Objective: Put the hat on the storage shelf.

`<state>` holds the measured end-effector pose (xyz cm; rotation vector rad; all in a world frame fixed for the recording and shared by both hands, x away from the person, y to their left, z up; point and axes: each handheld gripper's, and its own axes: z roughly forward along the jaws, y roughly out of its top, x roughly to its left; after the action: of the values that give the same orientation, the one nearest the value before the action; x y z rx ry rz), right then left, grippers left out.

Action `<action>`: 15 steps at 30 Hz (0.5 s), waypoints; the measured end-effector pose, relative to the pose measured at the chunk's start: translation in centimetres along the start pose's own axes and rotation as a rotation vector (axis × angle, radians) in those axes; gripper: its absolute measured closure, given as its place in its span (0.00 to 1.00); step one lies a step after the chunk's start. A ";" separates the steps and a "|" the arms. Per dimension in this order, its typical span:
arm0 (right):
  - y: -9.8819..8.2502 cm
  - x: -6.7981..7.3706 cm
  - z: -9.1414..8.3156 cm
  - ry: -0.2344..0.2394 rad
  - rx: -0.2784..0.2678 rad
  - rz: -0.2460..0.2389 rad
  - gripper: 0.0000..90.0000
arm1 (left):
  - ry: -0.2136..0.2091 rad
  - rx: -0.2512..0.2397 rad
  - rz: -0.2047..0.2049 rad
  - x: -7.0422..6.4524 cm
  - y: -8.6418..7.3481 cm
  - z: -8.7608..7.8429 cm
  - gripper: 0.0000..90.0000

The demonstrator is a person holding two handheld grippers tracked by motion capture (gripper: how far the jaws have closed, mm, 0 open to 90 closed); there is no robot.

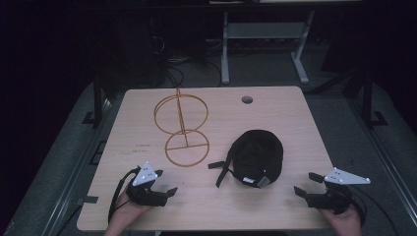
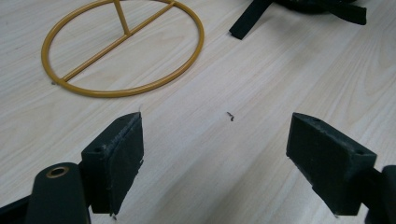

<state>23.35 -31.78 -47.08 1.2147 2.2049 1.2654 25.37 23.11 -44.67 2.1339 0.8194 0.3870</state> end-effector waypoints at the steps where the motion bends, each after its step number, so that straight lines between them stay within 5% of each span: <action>1: 0.0 0.0 0.0 0.010 -0.001 0.008 0.20 | -0.001 0.001 -0.006 -0.1 0.1 0.2 0.21; 15: 0.3 0.7 0.2 0.026 0.010 -0.022 0.19 | -0.024 0.005 0.020 -0.7 0.4 0.4 0.21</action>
<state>23.28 -31.03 -46.87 1.1810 2.2395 1.2699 25.20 22.23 -44.63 2.1489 0.7862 0.3695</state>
